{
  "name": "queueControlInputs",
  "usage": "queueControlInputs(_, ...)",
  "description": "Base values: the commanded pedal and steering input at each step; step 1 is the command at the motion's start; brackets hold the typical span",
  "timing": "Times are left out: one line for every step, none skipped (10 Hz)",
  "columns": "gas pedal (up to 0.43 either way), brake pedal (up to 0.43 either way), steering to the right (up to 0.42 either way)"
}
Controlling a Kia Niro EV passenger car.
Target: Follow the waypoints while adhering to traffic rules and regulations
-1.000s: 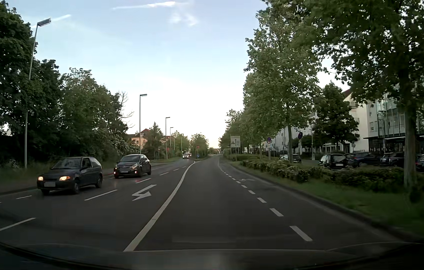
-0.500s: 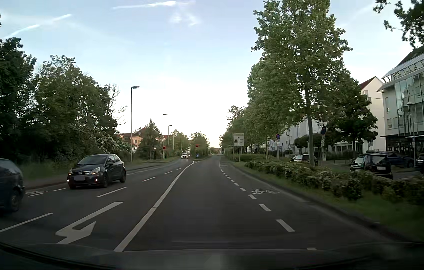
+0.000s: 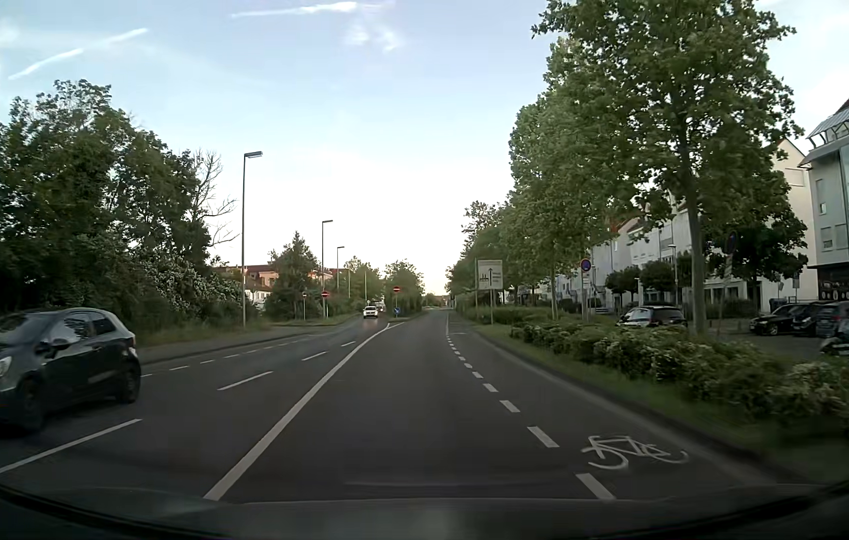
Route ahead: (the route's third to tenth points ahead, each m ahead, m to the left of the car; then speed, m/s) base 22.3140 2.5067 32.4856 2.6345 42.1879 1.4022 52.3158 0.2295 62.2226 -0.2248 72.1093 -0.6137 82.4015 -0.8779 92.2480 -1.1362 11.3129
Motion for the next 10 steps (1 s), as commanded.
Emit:
queueControlInputs(0.169,0.0,-0.012)
queueControlInputs(0.157,0.0,-0.012)
queueControlInputs(0.157,0.0,-0.012)
queueControlInputs(0.157,0.0,-0.01)
queueControlInputs(0.157,0.0,-0.005)
queueControlInputs(0.157,0.0,-0.004)
queueControlInputs(0.157,0.0,-0.004)
queueControlInputs(0.157,0.0,-0.004)
queueControlInputs(0.157,0.0,-0.004)
queueControlInputs(0.157,0.0,-0.004)
